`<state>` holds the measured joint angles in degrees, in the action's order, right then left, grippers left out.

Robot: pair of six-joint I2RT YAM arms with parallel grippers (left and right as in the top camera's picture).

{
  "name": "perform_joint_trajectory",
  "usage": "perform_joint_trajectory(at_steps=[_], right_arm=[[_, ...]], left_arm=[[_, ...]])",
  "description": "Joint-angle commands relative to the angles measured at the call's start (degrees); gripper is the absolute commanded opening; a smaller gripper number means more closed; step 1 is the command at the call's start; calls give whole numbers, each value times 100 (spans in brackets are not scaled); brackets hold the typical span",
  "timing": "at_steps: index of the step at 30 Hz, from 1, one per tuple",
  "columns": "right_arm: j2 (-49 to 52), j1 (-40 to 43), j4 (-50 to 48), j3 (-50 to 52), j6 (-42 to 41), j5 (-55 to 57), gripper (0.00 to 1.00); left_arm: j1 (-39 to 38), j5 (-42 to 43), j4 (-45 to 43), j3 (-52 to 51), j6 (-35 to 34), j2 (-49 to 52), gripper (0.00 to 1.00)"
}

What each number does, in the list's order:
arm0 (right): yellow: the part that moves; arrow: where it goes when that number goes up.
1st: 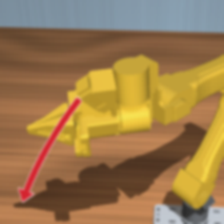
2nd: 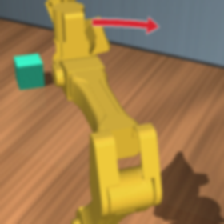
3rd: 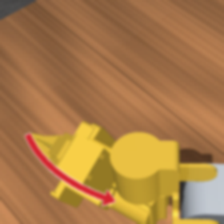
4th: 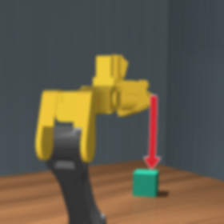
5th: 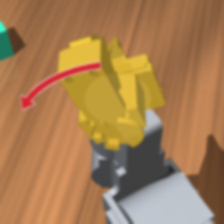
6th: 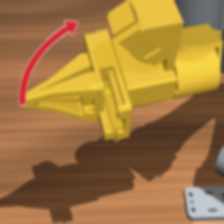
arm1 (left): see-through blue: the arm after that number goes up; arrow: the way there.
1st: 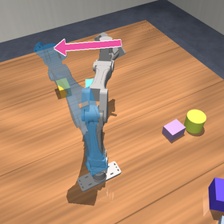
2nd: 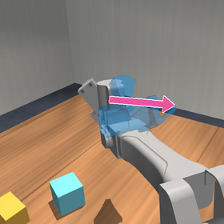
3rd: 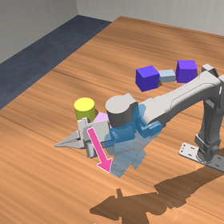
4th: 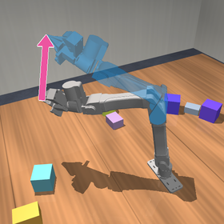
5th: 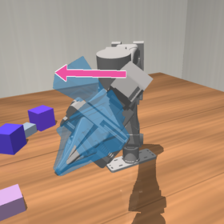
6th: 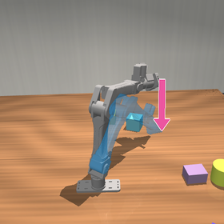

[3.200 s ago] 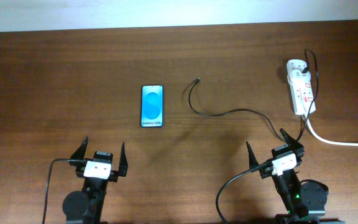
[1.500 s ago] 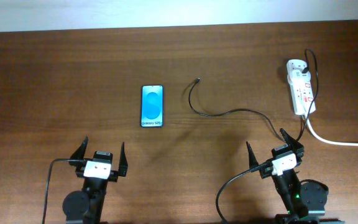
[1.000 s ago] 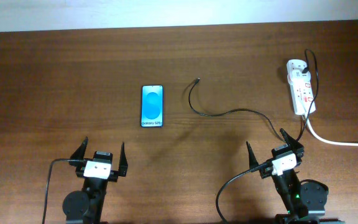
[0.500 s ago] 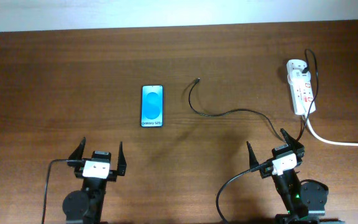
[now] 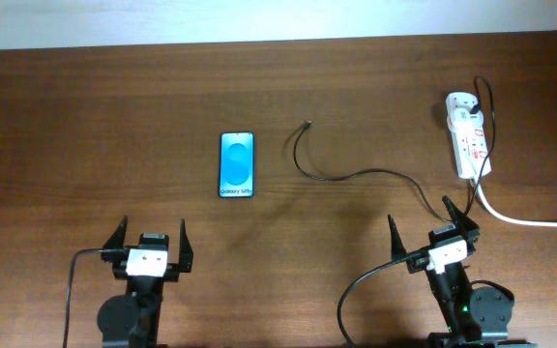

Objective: Plug charger to phone and switch on socket
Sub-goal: 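Move the left gripper over the blue phone and raise the right arm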

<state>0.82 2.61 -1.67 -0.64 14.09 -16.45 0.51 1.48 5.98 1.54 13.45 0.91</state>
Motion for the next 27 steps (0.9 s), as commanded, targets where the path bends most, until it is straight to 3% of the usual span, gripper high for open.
perform_joint_trajectory(at_steps=[1, 7, 12, 17, 27], right_arm=[[2, -35, 76, -229, -118, 61, 98], [297, -35, 409, -1220, -258, 85, 98], [1582, -35, 1191, -2789, -627, 358, 98], [3230, -35, 2557, -4852, -625, 321, 98], [6492, -35, 6594, -8448, -625, 142, 98]], left_arm=[[42, 22, 39, 402, -101, 46, 99], [39, 70, 175, 1196, -192, 767, 99], [42, 131, 669, 2308, -227, 1932, 99], [39, 229, 2006, 4284, -227, 3799, 99], [-109, 269, 5300, 8878, -227, 8124, 99]])
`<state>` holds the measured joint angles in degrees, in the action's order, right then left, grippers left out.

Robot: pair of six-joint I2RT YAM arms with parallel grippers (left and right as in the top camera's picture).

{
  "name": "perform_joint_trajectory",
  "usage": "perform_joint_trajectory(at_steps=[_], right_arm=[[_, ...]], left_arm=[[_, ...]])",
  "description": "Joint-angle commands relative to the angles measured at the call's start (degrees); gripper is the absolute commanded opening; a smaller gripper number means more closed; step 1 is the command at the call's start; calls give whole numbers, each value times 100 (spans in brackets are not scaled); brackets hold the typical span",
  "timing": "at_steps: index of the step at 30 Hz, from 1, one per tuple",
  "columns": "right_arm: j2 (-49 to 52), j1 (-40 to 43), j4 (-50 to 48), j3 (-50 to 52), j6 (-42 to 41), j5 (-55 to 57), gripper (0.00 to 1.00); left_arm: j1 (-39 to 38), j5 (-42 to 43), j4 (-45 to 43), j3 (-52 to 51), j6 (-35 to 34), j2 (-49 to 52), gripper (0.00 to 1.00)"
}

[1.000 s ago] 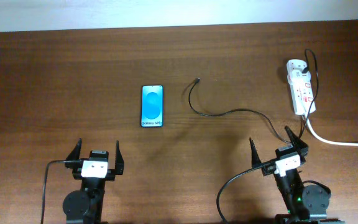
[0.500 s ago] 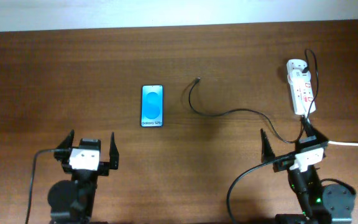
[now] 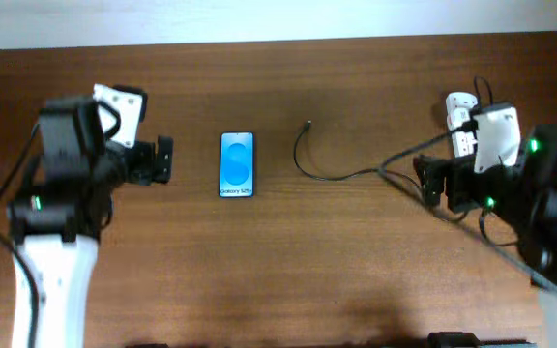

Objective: Plug charger to phone and switch on socket
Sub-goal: 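Move the left gripper over the blue phone and raise the right arm, then grasp the blue phone's top edge with the left gripper and lift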

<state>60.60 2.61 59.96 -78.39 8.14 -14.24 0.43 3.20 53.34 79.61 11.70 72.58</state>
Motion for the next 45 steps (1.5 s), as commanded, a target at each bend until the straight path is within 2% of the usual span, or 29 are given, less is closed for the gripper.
perform_joint_trajectory(at_steps=[1, 4, 6, 9, 11, 12, 15, 17, 21, 24, 28, 31, 36, 45], right_arm=[[754, -35, 704, -914, -31, -79, 98], [1484, -35, 1239, -1384, -28, -74, 98], [1707, -35, 1200, -1384, -28, -83, 98], [2052, -35, 1331, -1381, -31, -1193, 98], [2144, -35, 1346, -1381, -28, -1370, 98], [2153, -35, 1357, -1381, -26, -1364, 98], [2153, -35, 1384, -1381, 22, -1360, 98], [2153, -35, 1386, -1381, 39, -1360, 98], [2153, -35, 1443, -1381, 39, -1360, 98], [2153, -35, 1445, -1381, 39, -1360, 98], [2153, -35, 1447, -1381, 37, -1360, 98], [2153, -35, 1469, -1381, 37, -1360, 98], [2153, -35, 1486, -1377, 39, -1360, 98], [2153, -35, 1484, -1377, 39, -1340, 98]], left_arm=[[-149, 212, 876, 1515, -52, 1364, 99], [-352, 946, 1878, 2859, -52, 2721, 99], [-457, 1082, 1886, 2844, -52, 3021, 99], [-590, 1947, 2109, 2844, -74, 3296, 99], [-643, 2461, 1810, 2844, -79, 3296, 99], [-706, 2479, 1613, 2844, -391, 3335, 99], [-1049, 1093, 1298, 2846, -1672, 3620, 99], [-1366, 713, 1056, 2949, -2162, 3866, 100], [-1694, -271, 1464, 3534, -2494, 4542, 99], [-1718, -317, 1460, 3534, -2859, 5060, 99], [-1762, -330, 1414, 3534, -2914, 5547, 97], [-1880, -345, 1495, 3506, -3359, 5853, 95], [-1950, -415, 1394, 3464, -3265, 6415, 100], [-1950, -509, 1467, 3464, -3126, 6876, 100]])
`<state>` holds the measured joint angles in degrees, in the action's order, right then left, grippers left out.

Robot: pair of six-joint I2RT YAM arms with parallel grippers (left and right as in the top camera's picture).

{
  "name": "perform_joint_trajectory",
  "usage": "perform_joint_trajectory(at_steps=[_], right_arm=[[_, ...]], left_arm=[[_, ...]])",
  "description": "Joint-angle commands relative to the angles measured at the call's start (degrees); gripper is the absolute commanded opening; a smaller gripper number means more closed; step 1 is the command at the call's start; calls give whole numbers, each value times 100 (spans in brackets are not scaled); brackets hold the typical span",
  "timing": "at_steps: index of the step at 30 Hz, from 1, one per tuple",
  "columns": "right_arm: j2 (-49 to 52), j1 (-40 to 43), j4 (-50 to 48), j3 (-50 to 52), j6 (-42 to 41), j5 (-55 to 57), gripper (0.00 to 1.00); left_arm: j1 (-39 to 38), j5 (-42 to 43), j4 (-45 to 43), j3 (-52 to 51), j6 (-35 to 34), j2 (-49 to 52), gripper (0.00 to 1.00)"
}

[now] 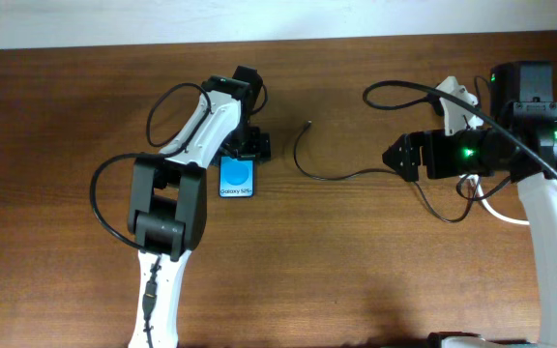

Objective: Plug charger to phone and switch on socket
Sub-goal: 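Grasp the blue phone's top edge with the left gripper and lift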

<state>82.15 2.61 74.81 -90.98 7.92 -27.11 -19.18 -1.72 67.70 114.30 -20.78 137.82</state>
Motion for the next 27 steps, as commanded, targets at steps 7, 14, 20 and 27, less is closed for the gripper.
perform_joint_trajectory(at_steps=[7, 14, 20, 27], right_arm=[[-2, -35, 0, -118, 61, -50, 98], [-2, -35, 2, -118, 61, -50, 98], [-2, -35, -4, -118, 63, -7, 98], [-2, -35, -9, -118, 61, -7, 98]], left_arm=[[22, 151, 31, -4, 892, 435, 99], [22, 149, 144, -4, 861, 435, 83], [22, 149, 186, 59, 693, 435, 70], [22, 149, 680, 949, 693, 435, 70]])
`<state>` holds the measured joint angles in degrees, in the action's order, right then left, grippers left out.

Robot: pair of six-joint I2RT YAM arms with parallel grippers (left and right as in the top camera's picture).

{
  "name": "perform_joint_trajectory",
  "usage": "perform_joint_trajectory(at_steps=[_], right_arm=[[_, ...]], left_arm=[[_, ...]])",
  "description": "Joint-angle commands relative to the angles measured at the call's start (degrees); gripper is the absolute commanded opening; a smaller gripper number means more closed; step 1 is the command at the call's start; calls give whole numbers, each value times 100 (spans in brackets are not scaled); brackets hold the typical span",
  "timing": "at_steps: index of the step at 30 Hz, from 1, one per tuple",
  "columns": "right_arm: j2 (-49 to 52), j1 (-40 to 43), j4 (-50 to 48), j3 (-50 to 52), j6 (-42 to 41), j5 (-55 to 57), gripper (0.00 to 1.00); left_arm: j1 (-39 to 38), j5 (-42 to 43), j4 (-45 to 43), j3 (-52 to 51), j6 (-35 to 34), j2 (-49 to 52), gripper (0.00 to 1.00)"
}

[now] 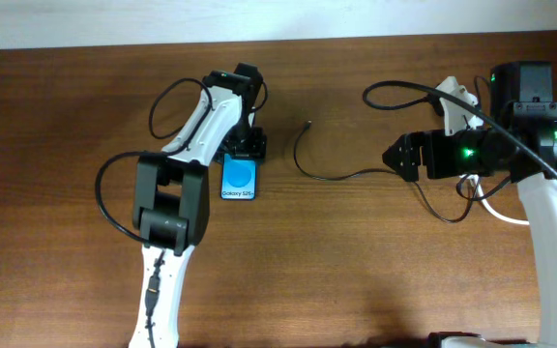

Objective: Plug charger to phone and switch on socket
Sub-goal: 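Grasp the blue phone's top edge with the left gripper and lift, then raise the phone with the left gripper toward the right gripper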

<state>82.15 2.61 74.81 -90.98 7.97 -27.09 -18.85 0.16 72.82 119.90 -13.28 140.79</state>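
The phone (242, 182) lies face up on the table with its blue screen lit. My left gripper (246, 145) is down on the phone's far end, a finger on each side, and covers that end. The charger cable (329, 177) curves across the wood, its free plug tip (307, 125) right of the phone and apart from it. My right gripper (391, 155) hovers over the cable's right stretch and points left. Its fingers overlap from above, so the gap does not show. The power strip is almost wholly hidden under the right arm.
A white mains lead (499, 214) runs off to the right edge from under the right arm. Black arm cables loop above the right gripper (395, 89) and beside the left arm (109, 193). The table's far edge (278, 43) meets a pale wall.
The left arm and the phone have both shifted slightly right and toward the front together. The right arm and the charger cable have not visibly moved.
Both arms sat folded at the front edge with grippers open. They then stood raised at the left and right sides of the table. Later the left gripper was on the phone's far end and the right gripper over the cable, as now.
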Motion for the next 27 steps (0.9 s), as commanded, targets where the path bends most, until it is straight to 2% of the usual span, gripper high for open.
perform_joint_trajectory(at_steps=[1, 3, 4, 6, 8, 9, 10, 12, 14, 16, 19, 20, 23, 24, 25, 27], right_arm=[[-2, -35, -4, -118, 57, -11, 98], [-2, -35, -2, -118, 57, -11, 98], [-2, -35, -2, -118, 57, -11, 98], [-2, -35, 2, -118, 57, -11, 98], [-2, -35, 0, -118, 57, -11, 98], [-2, -35, 0, -118, 57, -11, 98], [-2, -35, 0, -118, 57, -11, 98], [-2, -35, -2, -118, 52, -15, 98], [-2, -35, -26, -118, -120, -125, 98], [-2, -35, -50, -118, -256, -125, 99], [-2, -35, -98, -118, -562, -125, 100], [-2, -35, -131, -118, -763, -118, 95], [-2, -35, -262, -118, -1357, -120, 92], [-2, -35, -275, -118, -1458, -92, 92], [-2, -35, -286, -118, -1532, -87, 90], [-2, -35, -326, -118, -1755, -76, 90]], left_arm=[[-11, -39, 243, 511, -55, 138, 69], [-11, -39, 424, 876, -55, 138, 68], [-11, -39, 448, 984, -55, 138, 61], [-11, -39, 468, 1045, -55, 138, 46], [-11, -42, 483, 1045, -55, 138, 24], [-11, -39, 483, 1047, -57, 138, 5], [-11, -37, 483, 1045, -57, 138, 0], [-11, -35, 492, 1062, -59, 138, 0], [17, -33, 713, 1344, -909, 138, 0], [44, 225, 977, 1703, -1097, 138, 0], [118, 752, 1434, 2197, -1340, 138, 0], [144, 935, 1541, 2282, -1456, 138, 0], [238, 2149, 1698, 2343, -1460, 138, 0], [240, 2245, 1729, 2343, -1685, 138, 0], [240, 2277, 1871, 2343, -2653, 138, 0], [240, 2527, 1969, 2343, -3110, 138, 0]])
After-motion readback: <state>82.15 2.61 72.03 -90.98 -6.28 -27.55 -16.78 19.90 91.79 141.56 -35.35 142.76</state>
